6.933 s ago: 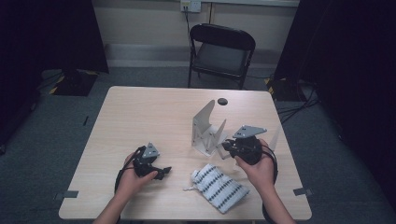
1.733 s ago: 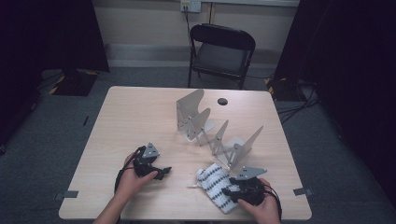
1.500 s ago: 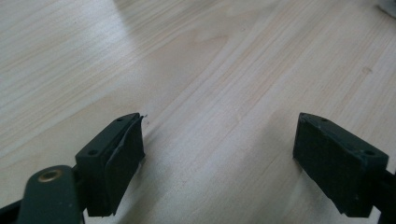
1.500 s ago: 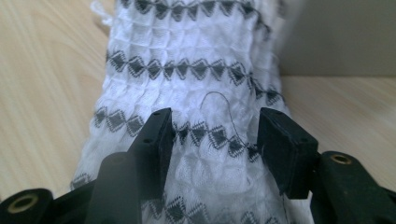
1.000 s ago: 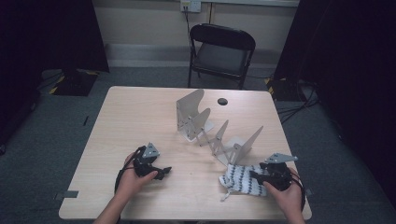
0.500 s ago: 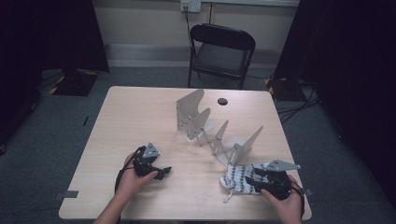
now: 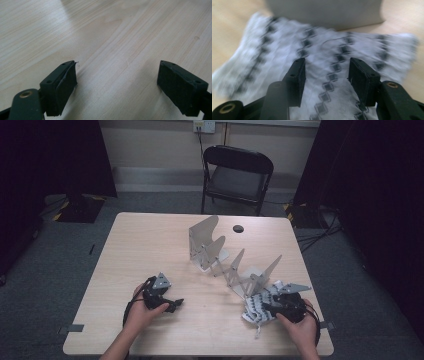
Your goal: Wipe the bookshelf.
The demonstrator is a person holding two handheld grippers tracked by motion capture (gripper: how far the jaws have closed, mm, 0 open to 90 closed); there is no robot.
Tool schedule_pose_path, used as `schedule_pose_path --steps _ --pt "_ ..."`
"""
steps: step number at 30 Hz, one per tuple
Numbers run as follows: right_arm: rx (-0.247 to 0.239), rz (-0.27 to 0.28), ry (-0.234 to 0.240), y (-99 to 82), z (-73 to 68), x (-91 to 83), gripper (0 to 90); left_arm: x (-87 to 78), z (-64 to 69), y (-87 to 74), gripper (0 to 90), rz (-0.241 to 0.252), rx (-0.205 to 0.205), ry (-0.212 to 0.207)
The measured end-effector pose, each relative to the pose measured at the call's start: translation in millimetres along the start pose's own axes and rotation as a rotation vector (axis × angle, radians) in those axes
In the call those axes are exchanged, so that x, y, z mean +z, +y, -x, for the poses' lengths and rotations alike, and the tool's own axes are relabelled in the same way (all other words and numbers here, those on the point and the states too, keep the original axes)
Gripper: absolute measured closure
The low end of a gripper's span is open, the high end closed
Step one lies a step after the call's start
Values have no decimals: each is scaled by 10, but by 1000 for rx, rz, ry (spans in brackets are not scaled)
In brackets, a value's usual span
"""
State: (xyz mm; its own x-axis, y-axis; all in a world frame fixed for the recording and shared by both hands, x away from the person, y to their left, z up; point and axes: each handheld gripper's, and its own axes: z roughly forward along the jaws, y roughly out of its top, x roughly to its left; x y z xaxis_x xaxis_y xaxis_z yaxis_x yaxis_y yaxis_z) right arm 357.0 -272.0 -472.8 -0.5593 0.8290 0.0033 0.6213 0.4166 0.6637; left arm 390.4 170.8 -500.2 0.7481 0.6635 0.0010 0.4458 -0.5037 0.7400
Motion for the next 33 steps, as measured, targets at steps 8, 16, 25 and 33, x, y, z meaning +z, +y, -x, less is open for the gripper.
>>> schedule_pose_path --steps 8,16,25,33 --pt "69 66 -41 112 98 4 423 0 0 0 155 0 0 0" --pt "67 69 -9 -22 -103 -162 401 1 3 -1 156 2 -2 3" --pt "75 25 -11 -123 -32 27 369 1 3 -1 156 2 -2 3" --pt "39 -19 19 47 93 137 334 0 1 0 155 0 0 2"
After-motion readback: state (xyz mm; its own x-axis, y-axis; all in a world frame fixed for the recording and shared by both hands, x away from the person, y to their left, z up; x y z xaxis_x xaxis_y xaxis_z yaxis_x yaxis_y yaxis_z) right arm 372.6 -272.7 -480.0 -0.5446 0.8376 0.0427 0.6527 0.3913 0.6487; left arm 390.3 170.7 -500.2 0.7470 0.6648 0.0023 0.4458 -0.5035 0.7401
